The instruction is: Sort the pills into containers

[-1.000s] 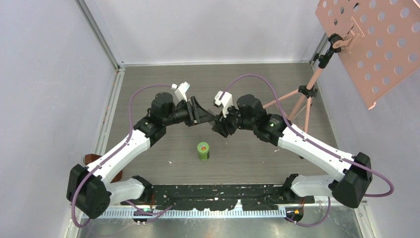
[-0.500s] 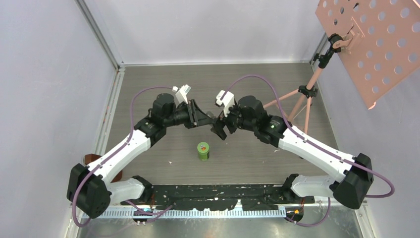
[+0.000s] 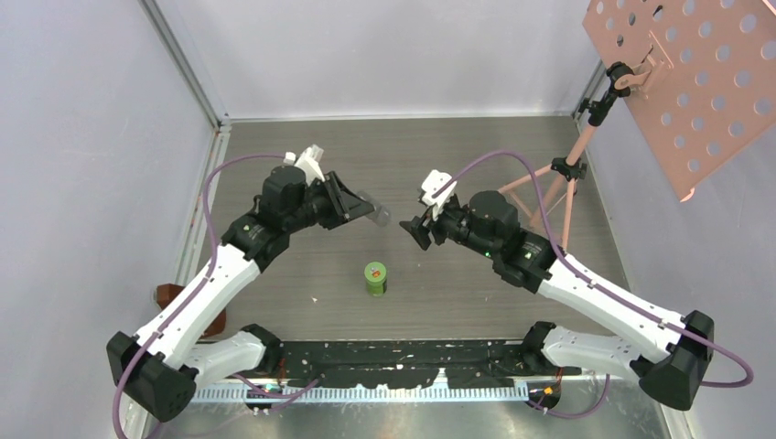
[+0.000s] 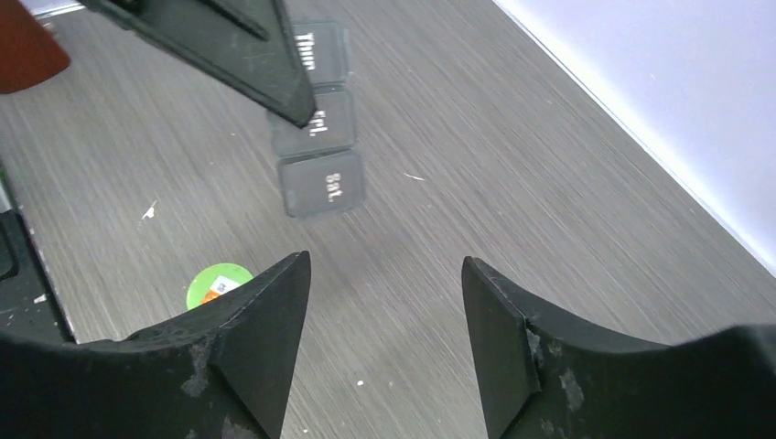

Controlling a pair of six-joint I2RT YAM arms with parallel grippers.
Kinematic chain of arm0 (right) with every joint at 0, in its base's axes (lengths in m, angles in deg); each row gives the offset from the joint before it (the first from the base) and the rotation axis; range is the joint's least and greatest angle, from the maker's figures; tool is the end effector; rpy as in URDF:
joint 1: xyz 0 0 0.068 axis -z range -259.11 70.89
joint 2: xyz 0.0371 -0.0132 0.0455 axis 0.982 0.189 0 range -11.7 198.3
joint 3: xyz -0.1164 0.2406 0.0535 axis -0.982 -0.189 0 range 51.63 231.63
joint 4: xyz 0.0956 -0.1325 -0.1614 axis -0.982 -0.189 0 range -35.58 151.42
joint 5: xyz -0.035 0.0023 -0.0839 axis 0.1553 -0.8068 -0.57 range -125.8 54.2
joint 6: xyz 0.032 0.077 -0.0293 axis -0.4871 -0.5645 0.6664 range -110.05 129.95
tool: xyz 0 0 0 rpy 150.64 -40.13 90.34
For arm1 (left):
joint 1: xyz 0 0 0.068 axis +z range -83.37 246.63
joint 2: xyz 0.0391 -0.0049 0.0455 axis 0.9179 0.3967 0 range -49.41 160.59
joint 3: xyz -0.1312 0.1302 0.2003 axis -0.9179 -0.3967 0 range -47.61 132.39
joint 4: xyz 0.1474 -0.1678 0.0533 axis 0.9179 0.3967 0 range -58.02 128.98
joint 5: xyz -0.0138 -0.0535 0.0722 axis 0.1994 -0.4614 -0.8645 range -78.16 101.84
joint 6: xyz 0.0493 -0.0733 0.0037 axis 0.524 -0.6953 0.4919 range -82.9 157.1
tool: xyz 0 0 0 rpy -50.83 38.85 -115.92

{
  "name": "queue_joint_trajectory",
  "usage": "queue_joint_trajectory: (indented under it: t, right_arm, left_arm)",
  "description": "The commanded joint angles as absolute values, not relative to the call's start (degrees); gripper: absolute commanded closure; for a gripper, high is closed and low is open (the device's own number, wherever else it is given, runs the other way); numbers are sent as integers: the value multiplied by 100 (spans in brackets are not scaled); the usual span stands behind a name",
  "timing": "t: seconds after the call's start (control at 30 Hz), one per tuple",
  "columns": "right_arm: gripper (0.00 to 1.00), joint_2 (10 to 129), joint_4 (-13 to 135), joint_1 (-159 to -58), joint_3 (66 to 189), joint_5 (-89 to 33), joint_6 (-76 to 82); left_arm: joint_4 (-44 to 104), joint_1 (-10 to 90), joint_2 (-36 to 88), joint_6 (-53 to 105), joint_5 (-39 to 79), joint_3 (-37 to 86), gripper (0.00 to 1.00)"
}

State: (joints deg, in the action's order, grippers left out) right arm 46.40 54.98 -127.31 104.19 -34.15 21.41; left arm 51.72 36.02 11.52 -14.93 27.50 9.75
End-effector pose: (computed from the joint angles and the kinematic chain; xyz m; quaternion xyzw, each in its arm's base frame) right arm 0.1618 0.1845 0.3452 -0.3944 0.6695 0.2089 0.5938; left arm 0.1988 -0.1422 0.3315 -0.0803 0.8271 -0.4449 0.3338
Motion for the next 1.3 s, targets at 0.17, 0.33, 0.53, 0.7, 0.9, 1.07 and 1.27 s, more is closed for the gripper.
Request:
queue_joint_trajectory:
  t: [0.17, 0.33, 0.53, 0.7, 0.9, 1.07, 1.27]
  right_arm:
    - [22, 5083, 6189, -12975, 10564, -2800, 2498]
    - [21, 5425, 5944, -13095, 10857, -2776, 2469]
    - [27, 5822, 5870, -13096, 11126, -3739, 2193]
    - [30, 5797, 5969, -13088, 11128, -4153, 2003]
    - [32, 5540, 6104, -13000, 10986, -4203, 1700]
    - [29, 5481, 6283, -12934, 10949, -3955, 1449]
    - [25, 5525, 6361, -12888, 10973, -3807, 1240]
  left_arm:
    - [5606, 3622, 865, -1481, 2313, 1127, 100]
    - [5561, 3630, 857, -1332, 2602, 1178, 100]
    - [5455, 3709, 767, -1087, 3052, 1101, 100]
    - [5393, 3897, 664, -911, 3357, 964, 100]
    - [5406, 4057, 546, -715, 3471, 842, 100]
    - [5312, 4114, 594, -692, 3621, 778, 100]
    - [5170, 4140, 639, -737, 3840, 726, 100]
